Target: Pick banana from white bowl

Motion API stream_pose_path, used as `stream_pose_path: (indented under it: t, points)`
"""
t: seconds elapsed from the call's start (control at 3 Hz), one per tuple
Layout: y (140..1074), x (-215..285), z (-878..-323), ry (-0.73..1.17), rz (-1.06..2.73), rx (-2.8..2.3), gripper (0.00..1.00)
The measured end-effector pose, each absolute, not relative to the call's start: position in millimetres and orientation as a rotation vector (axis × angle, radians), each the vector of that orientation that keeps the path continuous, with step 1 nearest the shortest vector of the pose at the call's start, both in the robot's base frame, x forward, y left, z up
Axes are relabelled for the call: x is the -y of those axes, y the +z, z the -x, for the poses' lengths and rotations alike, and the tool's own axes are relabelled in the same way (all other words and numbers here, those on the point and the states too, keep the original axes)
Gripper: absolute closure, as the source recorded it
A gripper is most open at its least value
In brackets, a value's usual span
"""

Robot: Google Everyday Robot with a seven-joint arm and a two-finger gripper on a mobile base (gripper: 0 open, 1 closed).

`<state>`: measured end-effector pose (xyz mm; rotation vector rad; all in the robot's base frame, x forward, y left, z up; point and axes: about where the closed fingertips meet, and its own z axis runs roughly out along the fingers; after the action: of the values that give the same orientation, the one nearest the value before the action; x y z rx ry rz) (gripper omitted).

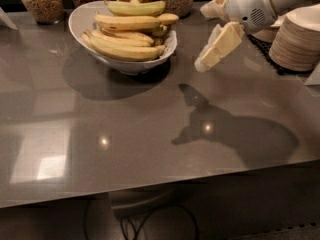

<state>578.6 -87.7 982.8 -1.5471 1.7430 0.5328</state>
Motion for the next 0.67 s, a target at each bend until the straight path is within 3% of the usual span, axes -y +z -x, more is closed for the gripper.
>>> stream_pose_path:
  t: [0.67]
  points:
    - [991.4,80.8,-586.1,0.578,1.52,-1.695,0.0]
